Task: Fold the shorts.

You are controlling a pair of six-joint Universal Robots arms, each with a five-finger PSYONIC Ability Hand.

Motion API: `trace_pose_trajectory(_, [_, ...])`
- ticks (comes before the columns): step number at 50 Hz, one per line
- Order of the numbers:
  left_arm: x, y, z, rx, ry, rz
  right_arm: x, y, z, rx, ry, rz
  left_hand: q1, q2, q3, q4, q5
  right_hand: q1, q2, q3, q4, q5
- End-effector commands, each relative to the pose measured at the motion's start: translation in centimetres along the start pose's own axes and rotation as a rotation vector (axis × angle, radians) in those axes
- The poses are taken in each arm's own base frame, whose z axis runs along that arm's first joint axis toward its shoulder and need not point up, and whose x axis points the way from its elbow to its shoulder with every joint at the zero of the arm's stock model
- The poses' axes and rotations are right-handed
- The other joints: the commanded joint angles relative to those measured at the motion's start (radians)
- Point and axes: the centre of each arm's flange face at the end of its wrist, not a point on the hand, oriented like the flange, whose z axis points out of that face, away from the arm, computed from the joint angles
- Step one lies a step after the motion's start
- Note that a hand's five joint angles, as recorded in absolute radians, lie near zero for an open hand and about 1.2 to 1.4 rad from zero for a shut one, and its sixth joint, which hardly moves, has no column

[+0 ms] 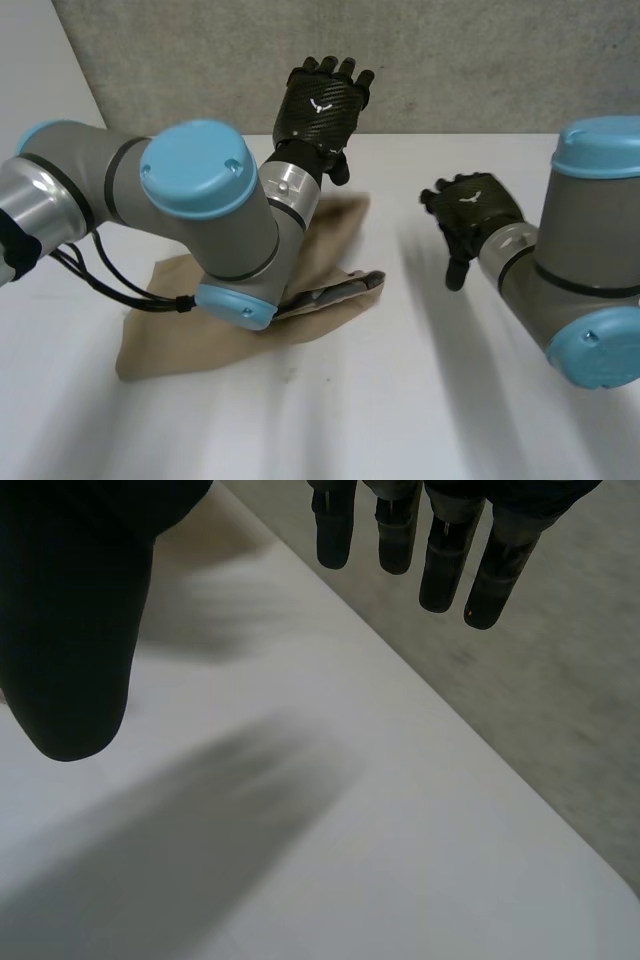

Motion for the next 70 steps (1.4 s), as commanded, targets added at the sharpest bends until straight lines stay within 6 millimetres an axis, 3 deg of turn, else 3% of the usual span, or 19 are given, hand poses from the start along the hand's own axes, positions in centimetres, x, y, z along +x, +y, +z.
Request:
trace_pose_trajectory(1, [-4.4, -1.0, -0.6, 0.015, -0.129, 0.013, 2.7, -0.5, 0.1, 0.002, 0.091, 0.019, -0.018, -0.024, -0.031, -0.024, -0.042, 0.034, -0.010, -0.032, -0.050, -0.045])
trace_pose_trajectory(7, [-9.1, -1.6, -3.7, -0.059, -0.227, 0.038, 2.2, -1.1, -0.5, 0.028, 0.040, -0.009, -0.018, -0.024, -0.031, -0.024, -0.042, 0.034, -0.010, -0.032, -0.050, -0.045])
trace_pose_trajectory(11, [-9.9, -1.3, -5.0, -0.090, -0.238, 0.042, 0.9, -1.0, -1.3, 0.035, -0.069, -0.062, -0.018, -0.024, -0.031, -0.024, -0.042, 0.034, -0.010, -0.032, -0.050, -0.045])
trace_pose_trajectory(16, [-13.1, 0.3, -9.5, -0.237, -0.306, 0.065, -1.0, -1.2, -2.8, 0.079, -0.236, -0.123, -0.008, -0.014, -0.021, -0.014, -0.032, 0.034, -0.010, -0.032, -0.050, -0.045])
trace_pose_trajectory(24, [-13.0, 3.8, -13.8, -0.440, -0.295, 0.062, -6.2, -1.5, -4.1, 0.108, -0.405, -0.057, 0.000, -0.005, -0.012, -0.005, -0.024, 0.034, -0.010, -0.032, -0.050, -0.045])
trace_pose_trajectory(32, [-11.9, 6.6, -17.8, -0.639, -0.256, 0.047, -10.7, 0.0, -2.0, 0.158, -0.468, -0.053, 0.006, 0.001, -0.006, 0.001, -0.018, 0.034, -0.010, -0.032, -0.050, -0.045])
trace_pose_trajectory(36, [-11.5, 7.3, -18.7, -0.681, -0.242, 0.042, -12.6, 0.5, -1.3, 0.176, -0.497, -0.066, 0.006, 0.001, -0.006, 0.001, -0.018, 0.162, 0.118, 0.095, 0.077, 0.083])
trace_pose_trajectory(42, [-12.0, 7.9, -18.9, -0.703, -0.258, 0.039, -13.7, 1.4, 0.5, 0.183, -0.494, -0.070, 0.003, -0.002, -0.009, -0.002, -0.021, 0.687, 0.643, 0.620, 0.602, 0.608])
trace_pose_trajectory(43, [-12.0, 7.9, -18.9, -0.703, -0.260, 0.037, -13.7, 1.3, 0.7, 0.195, -0.489, -0.070, 0.003, -0.002, -0.009, -0.002, -0.021, 0.943, 0.899, 0.877, 0.859, 0.864])
trace_pose_trajectory(44, [-12.0, 7.9, -18.9, -0.703, -0.260, 0.037, -13.7, 1.3, 0.7, 0.195, -0.489, -0.070, 0.003, -0.002, -0.009, -0.002, -0.021, 0.946, 0.902, 0.879, 0.862, 0.867])
trace_pose_trajectory(45, [-12.0, 7.8, -18.9, -0.701, -0.259, 0.038, -13.7, 0.8, 0.9, 0.226, -0.484, -0.064, 0.003, -0.002, -0.009, -0.002, -0.021, 1.253, 1.209, 1.186, 1.169, 1.174])
trace_pose_trajectory(49, [-12.1, 7.7, -18.8, -0.694, -0.261, 0.038, -13.2, -0.5, 1.2, 0.291, -0.453, -0.059, 0.000, -0.005, -0.012, -0.005, -0.023, 1.256, 1.212, 1.189, 1.172, 1.177])
trace_pose_trajectory(54, [-12.2, 7.3, -18.6, -0.678, -0.267, 0.041, -9.7, -6.5, 2.4, 0.515, -0.277, -0.049, 0.000, -0.005, -0.012, -0.005, -0.024, 1.256, 1.212, 1.189, 1.172, 1.177])
trace_pose_trajectory(55, [-12.2, 7.3, -18.6, -0.678, -0.267, 0.041, -8.5, -7.5, 3.0, 0.546, -0.221, -0.045, 0.000, -0.005, -0.012, -0.005, -0.024, 1.256, 1.212, 1.189, 1.172, 1.177])
trace_pose_trajectory(57, [-12.3, 6.9, -18.5, -0.665, -0.272, 0.042, -3.0, -9.4, 5.7, 0.582, -0.011, -0.022, 0.000, -0.005, -0.012, -0.005, -0.024, 1.256, 1.212, 1.189, 1.172, 1.177])
trace_pose_trajectory(62, [-12.2, 5.9, -18.6, -0.633, -0.272, 0.042, 6.6, -8.9, 10.0, 0.525, 0.293, -0.040, -0.006, -0.011, -0.018, -0.011, -0.029, 1.256, 1.212, 1.189, 1.172, 1.177])
trace_pose_trajectory(63, [-12.1, 5.6, -18.7, -0.625, -0.271, 0.043, 7.1, -8.6, 10.4, 0.506, 0.302, -0.060, -0.008, -0.014, -0.021, -0.014, -0.032, 0.972, 0.928, 0.905, 0.888, 0.893])
trace_pose_trajectory(65, [-12.0, 5.3, -18.9, -0.615, -0.267, 0.044, 6.6, -7.5, 11.2, 0.431, 0.282, -0.118, -0.011, -0.017, -0.024, -0.017, -0.035, 0.034, -0.010, -0.032, -0.050, -0.045])
trace_pose_trajectory(70, [-11.4, 4.5, -19.2, -0.588, -0.251, 0.045, 5.1, -5.0, 11.1, 0.304, 0.218, -0.147, -0.014, -0.020, -0.027, -0.020, -0.038, 0.034, -0.010, -0.032, -0.050, -0.045])
